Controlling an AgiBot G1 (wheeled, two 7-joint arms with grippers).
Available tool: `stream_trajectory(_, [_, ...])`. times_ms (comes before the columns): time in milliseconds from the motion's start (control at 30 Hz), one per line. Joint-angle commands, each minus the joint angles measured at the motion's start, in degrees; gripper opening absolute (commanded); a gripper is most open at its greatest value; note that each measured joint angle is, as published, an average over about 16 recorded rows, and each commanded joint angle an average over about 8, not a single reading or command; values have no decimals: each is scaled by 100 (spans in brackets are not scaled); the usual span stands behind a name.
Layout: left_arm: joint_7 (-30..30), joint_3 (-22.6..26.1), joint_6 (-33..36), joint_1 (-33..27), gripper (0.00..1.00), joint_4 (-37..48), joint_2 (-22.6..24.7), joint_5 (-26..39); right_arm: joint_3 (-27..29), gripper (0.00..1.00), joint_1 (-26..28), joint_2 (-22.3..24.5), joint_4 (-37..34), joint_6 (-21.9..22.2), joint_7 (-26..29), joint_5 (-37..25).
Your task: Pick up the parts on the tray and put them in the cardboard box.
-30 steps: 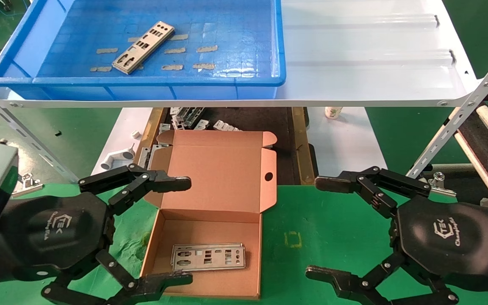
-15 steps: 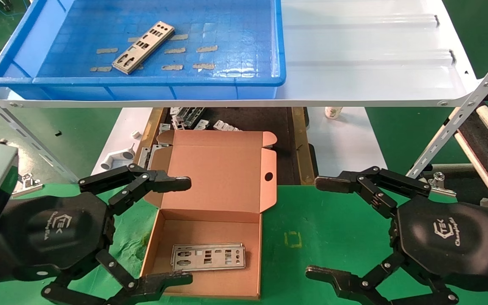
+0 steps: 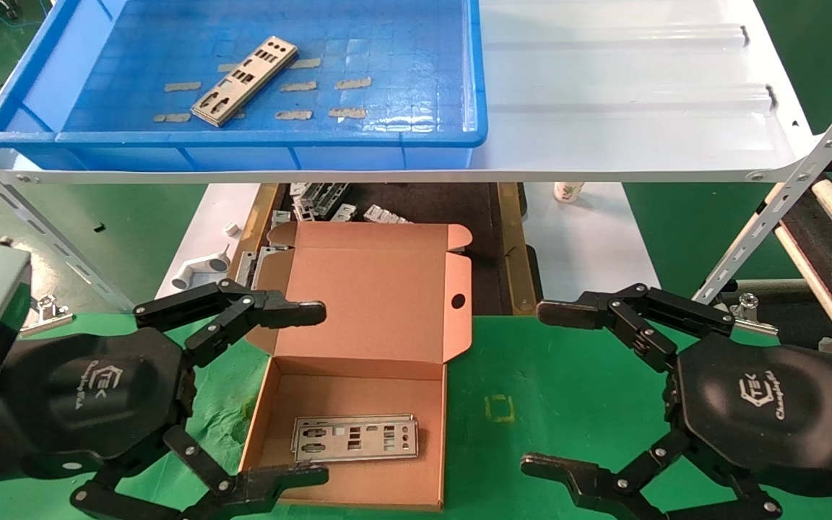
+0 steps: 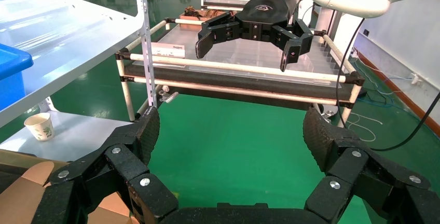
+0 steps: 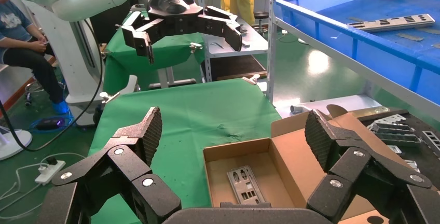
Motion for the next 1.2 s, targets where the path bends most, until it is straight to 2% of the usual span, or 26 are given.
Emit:
stream_trajectory(33, [0, 0, 0, 0, 100, 0, 0, 0, 0, 100, 0, 0, 0, 0, 0, 0])
stream_trajectory(1200, [0, 0, 0, 0, 100, 0, 0, 0, 0, 100, 0, 0, 0, 0, 0, 0])
